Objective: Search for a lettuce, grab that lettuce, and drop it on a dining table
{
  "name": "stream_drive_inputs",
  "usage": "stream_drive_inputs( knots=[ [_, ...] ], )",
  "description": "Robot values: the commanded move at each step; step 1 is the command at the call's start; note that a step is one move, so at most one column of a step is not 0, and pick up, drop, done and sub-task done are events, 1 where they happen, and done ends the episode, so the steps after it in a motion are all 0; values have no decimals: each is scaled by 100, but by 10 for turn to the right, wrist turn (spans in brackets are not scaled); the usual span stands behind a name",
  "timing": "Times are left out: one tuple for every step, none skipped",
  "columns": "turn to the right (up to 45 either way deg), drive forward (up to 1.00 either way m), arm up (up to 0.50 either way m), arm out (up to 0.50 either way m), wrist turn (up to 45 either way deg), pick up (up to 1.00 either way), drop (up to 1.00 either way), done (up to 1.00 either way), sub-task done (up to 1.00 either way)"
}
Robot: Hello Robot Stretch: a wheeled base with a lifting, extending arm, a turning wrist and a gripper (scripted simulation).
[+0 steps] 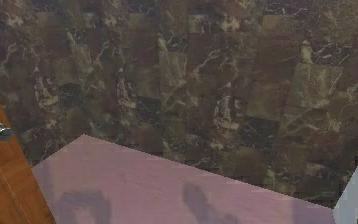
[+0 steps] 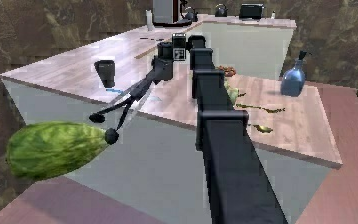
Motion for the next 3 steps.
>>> stream_drive_inputs(
  knots=[
    [0,0,0,-42,0,0,0,0,0],
    [450,0,0,0,0,0,0,0,0],
    [450,0,0,0,0,0,0,0,0]
  ],
)
